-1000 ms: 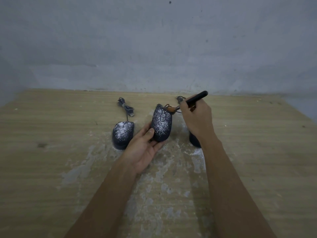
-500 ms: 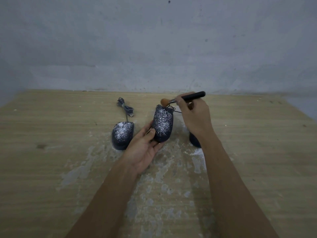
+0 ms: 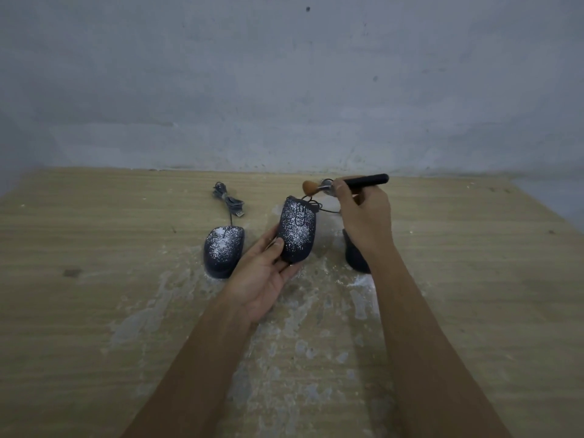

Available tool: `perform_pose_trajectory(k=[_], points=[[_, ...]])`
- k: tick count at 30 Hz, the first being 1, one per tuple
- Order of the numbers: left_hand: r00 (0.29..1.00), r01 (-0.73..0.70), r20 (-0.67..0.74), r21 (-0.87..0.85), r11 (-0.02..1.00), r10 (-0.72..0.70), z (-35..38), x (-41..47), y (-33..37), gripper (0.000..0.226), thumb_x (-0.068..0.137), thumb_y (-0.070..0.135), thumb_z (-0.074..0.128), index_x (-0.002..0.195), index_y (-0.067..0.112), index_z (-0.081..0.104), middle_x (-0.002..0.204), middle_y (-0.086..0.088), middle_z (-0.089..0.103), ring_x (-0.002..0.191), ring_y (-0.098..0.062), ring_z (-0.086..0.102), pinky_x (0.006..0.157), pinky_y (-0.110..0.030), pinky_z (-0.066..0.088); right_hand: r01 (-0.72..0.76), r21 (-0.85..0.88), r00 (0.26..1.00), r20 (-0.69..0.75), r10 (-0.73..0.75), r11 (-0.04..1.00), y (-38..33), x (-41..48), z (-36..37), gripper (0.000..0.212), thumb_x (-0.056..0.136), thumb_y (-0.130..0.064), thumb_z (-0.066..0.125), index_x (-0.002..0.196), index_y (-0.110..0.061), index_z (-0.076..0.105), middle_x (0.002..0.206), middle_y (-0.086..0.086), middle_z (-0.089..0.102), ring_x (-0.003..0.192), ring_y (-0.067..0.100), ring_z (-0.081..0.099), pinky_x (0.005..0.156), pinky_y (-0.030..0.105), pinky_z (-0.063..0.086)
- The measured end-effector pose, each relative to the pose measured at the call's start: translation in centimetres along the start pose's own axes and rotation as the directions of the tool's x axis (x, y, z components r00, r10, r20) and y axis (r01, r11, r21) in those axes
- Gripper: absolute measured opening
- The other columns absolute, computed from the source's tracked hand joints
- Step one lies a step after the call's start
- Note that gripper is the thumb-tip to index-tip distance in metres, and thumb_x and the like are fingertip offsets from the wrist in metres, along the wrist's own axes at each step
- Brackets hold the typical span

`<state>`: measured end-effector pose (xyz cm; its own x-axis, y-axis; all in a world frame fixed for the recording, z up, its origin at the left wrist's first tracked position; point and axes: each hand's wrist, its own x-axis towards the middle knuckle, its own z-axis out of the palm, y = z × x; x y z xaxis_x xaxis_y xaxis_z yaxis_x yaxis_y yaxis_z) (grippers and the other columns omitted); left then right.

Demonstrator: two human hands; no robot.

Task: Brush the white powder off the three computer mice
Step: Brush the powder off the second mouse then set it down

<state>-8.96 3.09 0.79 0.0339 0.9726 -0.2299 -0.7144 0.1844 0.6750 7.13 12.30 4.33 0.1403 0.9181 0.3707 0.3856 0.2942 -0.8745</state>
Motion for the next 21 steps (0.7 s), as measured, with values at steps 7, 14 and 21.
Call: perform_pose_trajectory(k=[7, 14, 21], points=[[1.0, 0.006, -0.017, -0.03, 1.0, -0.007, -0.1, 0.2, -0.1, 0.039, 0.102, 0.002, 0.045, 0.139, 0.009, 0.05, 0.127, -0.018, 0.067, 0.113, -0.029, 0.068, 0.087, -0.039, 0.06, -0.018, 0.059, 1.0, -0.013, 0.019, 0.998, 0.5, 0.0, -1.7, 0.022, 0.097, -0.026, 0.06, 0.087, -0.008, 0.068, 0.07, 0.012, 0.064, 0.056, 0.008, 0.051, 0.05, 0.023, 0.039], [1.0, 0.013, -0.02, 0.01, 1.0, -0.012, -0.1, 0.3, -0.1, 0.037, 0.102, 0.006, 0.046, 0.139, 0.007, 0.051, 0.129, -0.017, 0.067, 0.119, -0.028, 0.064, 0.098, -0.039, 0.052, 0.103, -0.001, 0.986, 0.13, -0.102, 0.995, 0.0, -0.3, -0.9, 0.02, 0.101, -0.029, 0.061, 0.098, -0.013, 0.073, 0.076, -0.004, 0.066, 0.065, 0.002, 0.058, 0.057, 0.014, 0.04], [1.0, 0.002, -0.024, -0.001, 1.0, -0.002, -0.2, 0.4, -0.2, 0.034, 0.101, 0.007, 0.048, 0.135, 0.005, 0.053, 0.123, -0.016, 0.07, 0.107, -0.024, 0.071, 0.087, -0.035, 0.059, 0.129, -0.044, 0.985, 0.124, -0.123, 0.991, -0.5, -0.4, -0.1, 0.021, 0.101, -0.032, 0.061, 0.102, -0.013, 0.07, 0.081, -0.004, 0.064, 0.064, 0.002, 0.056, 0.053, 0.011, 0.038]])
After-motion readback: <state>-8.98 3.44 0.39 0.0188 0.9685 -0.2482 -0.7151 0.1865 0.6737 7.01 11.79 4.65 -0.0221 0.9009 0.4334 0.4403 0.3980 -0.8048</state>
